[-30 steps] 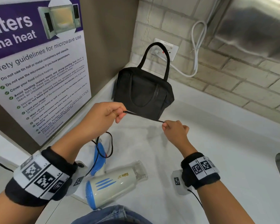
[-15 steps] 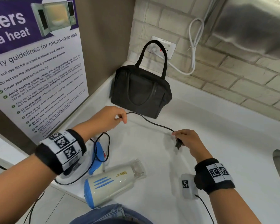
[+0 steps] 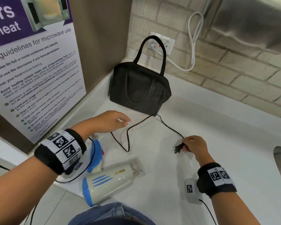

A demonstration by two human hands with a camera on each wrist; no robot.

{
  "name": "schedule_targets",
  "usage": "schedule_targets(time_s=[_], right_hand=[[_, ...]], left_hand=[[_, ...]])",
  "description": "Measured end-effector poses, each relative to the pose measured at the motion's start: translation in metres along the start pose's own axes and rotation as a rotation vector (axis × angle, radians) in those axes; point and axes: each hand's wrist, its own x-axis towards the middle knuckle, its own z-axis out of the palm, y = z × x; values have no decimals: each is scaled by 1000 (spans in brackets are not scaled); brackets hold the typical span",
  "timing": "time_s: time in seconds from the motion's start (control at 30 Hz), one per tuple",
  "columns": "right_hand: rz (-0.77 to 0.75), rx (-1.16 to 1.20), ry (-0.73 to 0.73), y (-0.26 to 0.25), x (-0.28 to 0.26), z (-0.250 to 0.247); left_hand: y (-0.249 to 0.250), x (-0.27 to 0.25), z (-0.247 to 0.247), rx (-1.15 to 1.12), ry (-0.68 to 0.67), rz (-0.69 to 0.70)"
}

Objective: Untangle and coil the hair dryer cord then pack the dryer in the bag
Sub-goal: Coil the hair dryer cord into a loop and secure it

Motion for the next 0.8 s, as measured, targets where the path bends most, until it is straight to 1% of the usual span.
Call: schedule_targets(time_s=[0.07, 0.17, 0.27, 0.37, 0.43, 0.53, 0.57, 0.6, 0.63, 0.67, 0.73, 0.77, 0.8], right_hand=[[-36, -74, 13, -2, 0, 4], [-142, -279, 51, -16, -6, 8], [-344, -328, 60, -44, -26, 19], [-572, -297, -38, -76, -52, 38], [-717, -293, -133, -99, -75, 50], [-895, -288, -316, -127, -111, 66], [-934, -287, -389, -133, -121, 71], [-965, -298, -459, -137, -131, 76], [-986, -322, -526, -141, -139, 81], [-995, -358, -584, -143, -146, 86], [-984, -448, -673, -146, -155, 97], [-970, -486, -708, -147, -157, 104], [-954, -514, -740, -148, -159, 111]], left_hand=[[-9, -10, -3, -21, 41, -17], [-21, -30, -2, -88, 88, -67], [-31, -51, 2, -85, 130, -104], [-44, -70, 6, -40, 222, -172], [-51, -80, 9, 26, 360, -172], [-47, -96, 15, 67, 690, -124], [-44, -102, 16, 56, 767, -105], [-43, -106, 17, 42, 794, -109], [-40, -110, 17, 44, 750, -163], [-39, -114, 18, 73, 636, -267], [-40, -116, 22, 175, 288, -509], [-42, -115, 26, 214, 151, -570], [-44, -114, 32, 222, 68, -587]])
